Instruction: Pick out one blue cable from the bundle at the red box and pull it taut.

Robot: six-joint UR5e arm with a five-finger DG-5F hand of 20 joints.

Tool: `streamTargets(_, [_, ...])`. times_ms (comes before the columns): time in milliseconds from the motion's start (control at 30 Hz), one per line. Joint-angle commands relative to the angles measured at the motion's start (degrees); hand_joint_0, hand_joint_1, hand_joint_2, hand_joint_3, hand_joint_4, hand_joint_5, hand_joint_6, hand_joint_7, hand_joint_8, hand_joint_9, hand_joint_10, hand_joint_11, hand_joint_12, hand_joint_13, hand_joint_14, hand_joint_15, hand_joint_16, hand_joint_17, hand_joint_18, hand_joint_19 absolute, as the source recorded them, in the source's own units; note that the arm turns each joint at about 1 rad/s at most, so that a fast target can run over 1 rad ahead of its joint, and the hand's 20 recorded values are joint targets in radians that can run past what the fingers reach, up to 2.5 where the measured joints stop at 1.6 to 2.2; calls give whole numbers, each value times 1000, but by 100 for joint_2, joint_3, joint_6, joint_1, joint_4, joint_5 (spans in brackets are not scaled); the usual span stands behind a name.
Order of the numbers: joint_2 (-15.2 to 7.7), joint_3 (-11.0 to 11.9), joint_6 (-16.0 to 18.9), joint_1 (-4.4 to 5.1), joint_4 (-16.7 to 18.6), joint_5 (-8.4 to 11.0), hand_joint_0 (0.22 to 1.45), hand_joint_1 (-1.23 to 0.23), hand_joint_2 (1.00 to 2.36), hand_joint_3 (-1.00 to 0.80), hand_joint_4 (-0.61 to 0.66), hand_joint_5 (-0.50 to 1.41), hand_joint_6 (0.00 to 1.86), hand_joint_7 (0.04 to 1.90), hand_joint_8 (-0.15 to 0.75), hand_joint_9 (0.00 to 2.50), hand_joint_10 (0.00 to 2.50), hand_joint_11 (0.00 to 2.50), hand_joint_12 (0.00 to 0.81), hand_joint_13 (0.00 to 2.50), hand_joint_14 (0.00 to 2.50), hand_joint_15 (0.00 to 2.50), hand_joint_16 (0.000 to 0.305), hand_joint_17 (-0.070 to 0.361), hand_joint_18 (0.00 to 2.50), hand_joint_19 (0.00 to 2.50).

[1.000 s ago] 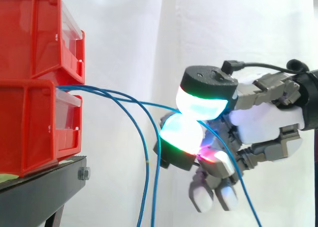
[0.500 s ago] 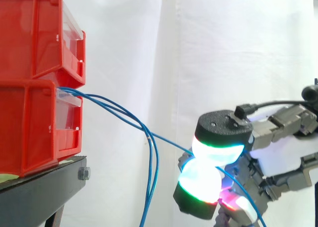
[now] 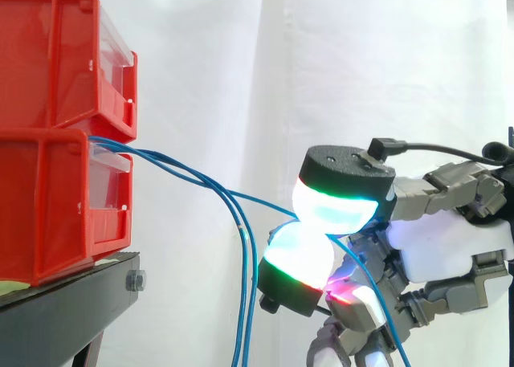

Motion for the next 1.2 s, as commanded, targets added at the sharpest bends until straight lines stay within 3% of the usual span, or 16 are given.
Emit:
streamTargets(0, [0, -193, 233, 16, 280, -16, 720, -774, 1011, -363, -121, -147, 974, 1003, 235, 1079, 27, 792, 293, 801, 18, 463, 41, 92, 802, 667])
streamTargets(133, [0, -404, 233, 42, 755, -16, 730, -752, 1006, -425, -130, -156, 979, 996, 234, 1061, 27, 812, 296, 786, 20, 460, 41, 93, 798, 660])
streamTargets(233, [0, -500, 242, 51, 1309, -16, 734, -729, 1001, -477, -138, -165, 986, 974, 231, 1040, 27, 820, 301, 782, 18, 452, 41, 93, 791, 642])
streamTargets(300, [0, -500, 233, 51, 1414, -16, 730, -714, 1000, -500, -138, -169, 988, 967, 223, 1021, 27, 819, 300, 773, 18, 455, 41, 93, 789, 632])
streamTargets(967, [0, -500, 233, 77, 1449, -25, 703, -640, 1000, -500, -123, -185, 993, 968, 216, 977, 26, 836, 296, 731, 17, 438, 41, 93, 781, 617])
streamTargets(1167, [0, -500, 233, 77, 1432, -25, 646, -627, 1000, -500, -10, -189, 986, 911, 213, 961, 26, 837, 301, 716, 19, 444, 41, 93, 761, 617])
